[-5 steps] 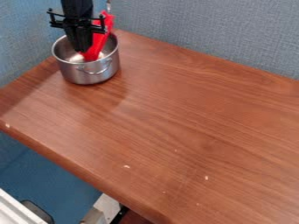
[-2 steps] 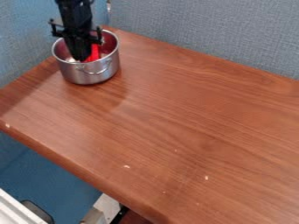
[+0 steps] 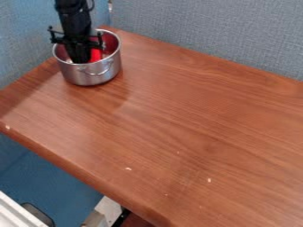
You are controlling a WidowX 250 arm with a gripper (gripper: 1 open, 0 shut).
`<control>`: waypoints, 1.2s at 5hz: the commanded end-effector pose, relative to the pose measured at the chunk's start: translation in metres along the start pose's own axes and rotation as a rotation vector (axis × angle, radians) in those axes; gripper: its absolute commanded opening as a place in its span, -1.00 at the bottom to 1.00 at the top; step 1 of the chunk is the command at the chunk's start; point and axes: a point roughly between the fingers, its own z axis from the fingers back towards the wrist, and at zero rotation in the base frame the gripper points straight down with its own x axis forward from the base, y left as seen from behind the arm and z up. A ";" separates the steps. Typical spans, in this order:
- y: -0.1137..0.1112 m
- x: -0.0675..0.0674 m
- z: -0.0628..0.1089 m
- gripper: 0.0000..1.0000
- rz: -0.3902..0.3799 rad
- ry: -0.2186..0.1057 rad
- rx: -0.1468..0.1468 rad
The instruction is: Move the red object from the metal pot to the table
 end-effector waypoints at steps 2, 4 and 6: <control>0.010 -0.002 0.038 -1.00 -0.007 -0.063 0.003; -0.005 -0.007 0.044 -1.00 0.129 -0.077 0.020; -0.011 -0.008 0.046 1.00 0.213 -0.085 0.022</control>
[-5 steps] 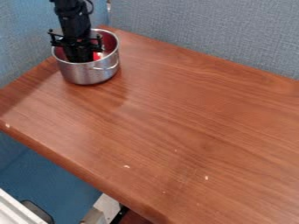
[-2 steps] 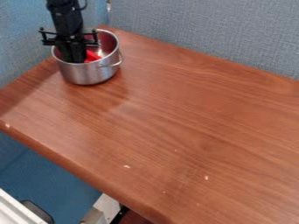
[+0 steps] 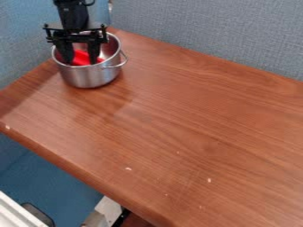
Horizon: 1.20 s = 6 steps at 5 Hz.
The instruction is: Move the red object from the metal pot to the table
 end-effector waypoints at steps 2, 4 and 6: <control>0.006 0.010 0.028 -1.00 -0.014 -0.057 -0.046; 0.006 0.010 0.036 -1.00 -0.055 -0.038 -0.114; 0.008 0.008 0.032 -1.00 -0.074 -0.008 -0.167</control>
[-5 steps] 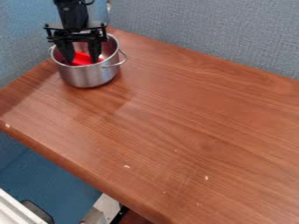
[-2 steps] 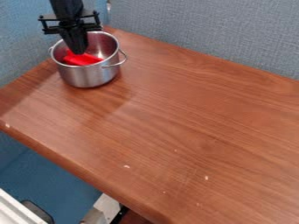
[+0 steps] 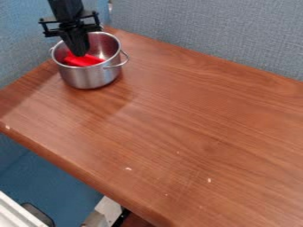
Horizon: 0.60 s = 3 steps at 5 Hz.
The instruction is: Move the red object from the metal pot to the table
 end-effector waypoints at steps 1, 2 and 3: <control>0.005 0.004 0.015 -1.00 -0.020 -0.036 -0.020; 0.002 0.000 0.008 -1.00 0.008 -0.033 -0.043; 0.001 -0.003 -0.001 -1.00 0.035 -0.043 -0.048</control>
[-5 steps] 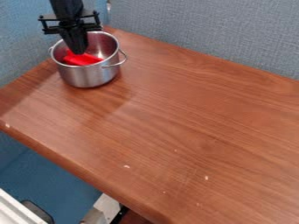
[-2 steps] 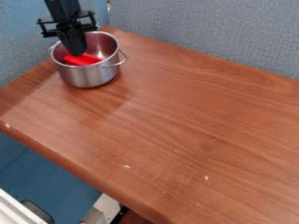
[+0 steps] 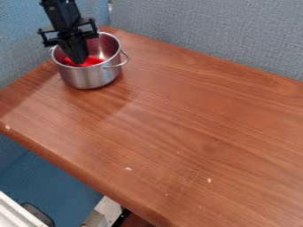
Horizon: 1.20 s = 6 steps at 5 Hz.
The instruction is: Move the red object from the metal pot to the table
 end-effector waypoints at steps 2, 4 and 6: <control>-0.016 0.002 0.007 1.00 -0.004 -0.082 0.004; -0.028 0.007 0.007 1.00 -0.055 -0.073 -0.005; -0.025 0.008 -0.001 1.00 -0.088 -0.060 0.009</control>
